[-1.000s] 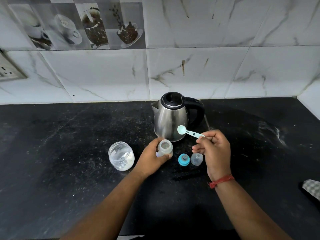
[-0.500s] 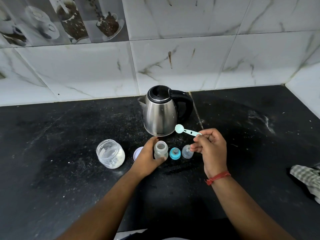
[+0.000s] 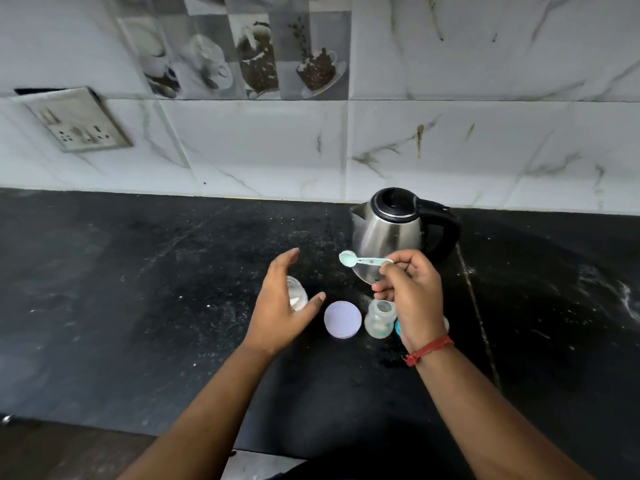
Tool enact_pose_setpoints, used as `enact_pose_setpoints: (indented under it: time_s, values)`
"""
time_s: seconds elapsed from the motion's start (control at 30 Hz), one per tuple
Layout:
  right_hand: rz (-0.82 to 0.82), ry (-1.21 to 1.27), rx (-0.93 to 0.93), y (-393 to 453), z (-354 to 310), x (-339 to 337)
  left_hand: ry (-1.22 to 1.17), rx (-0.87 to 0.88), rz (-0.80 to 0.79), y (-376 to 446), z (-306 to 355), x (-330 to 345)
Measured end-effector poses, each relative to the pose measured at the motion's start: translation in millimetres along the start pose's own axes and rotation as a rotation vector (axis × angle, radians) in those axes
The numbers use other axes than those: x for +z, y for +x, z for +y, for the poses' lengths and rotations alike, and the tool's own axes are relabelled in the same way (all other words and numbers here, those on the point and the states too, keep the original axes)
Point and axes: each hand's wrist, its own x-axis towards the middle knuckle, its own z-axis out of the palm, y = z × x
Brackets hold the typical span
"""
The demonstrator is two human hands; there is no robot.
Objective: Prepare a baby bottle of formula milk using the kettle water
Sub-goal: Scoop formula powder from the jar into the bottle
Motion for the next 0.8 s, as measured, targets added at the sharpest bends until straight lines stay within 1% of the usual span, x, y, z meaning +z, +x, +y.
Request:
enact_pose_setpoints:
  time_s: [0.07, 0.17, 0.23, 0.27, 0.4, 0.5, 0.63, 0.8]
  values:
    - [-0.053, -0.05, -0.002, -1, 4, 24, -0.013, -0.082, 0.008, -5, -19, -17]
    - [-0.163, -0.187, -0.021, -1, 12, 55, -0.017, -0.188, -0.056, -9, -41, -32]
    - [-0.237, -0.325, -0.052, -2, 19, 73, -0.015, -0.216, -0.11, -10, -49, -37]
    - [-0.263, -0.404, -0.096, -2, 23, 80, -0.018, -0.22, -0.137, -10, -51, -39]
    - [-0.357, -0.869, -0.36, -4, 37, 102, -0.03, -0.205, -0.23, -5, -57, -41]
    - [-0.446, -1.099, -0.45, -7, 44, 110, -0.048, -0.199, -0.292, -3, -61, -42]
    - [-0.491, -1.254, -0.484, -7, 53, 118, -0.025, -0.178, -0.328, -1, -66, -43]
    - [-0.525, -1.328, -0.467, -7, 56, 123, -0.029, -0.168, -0.332, 0, -69, -43]
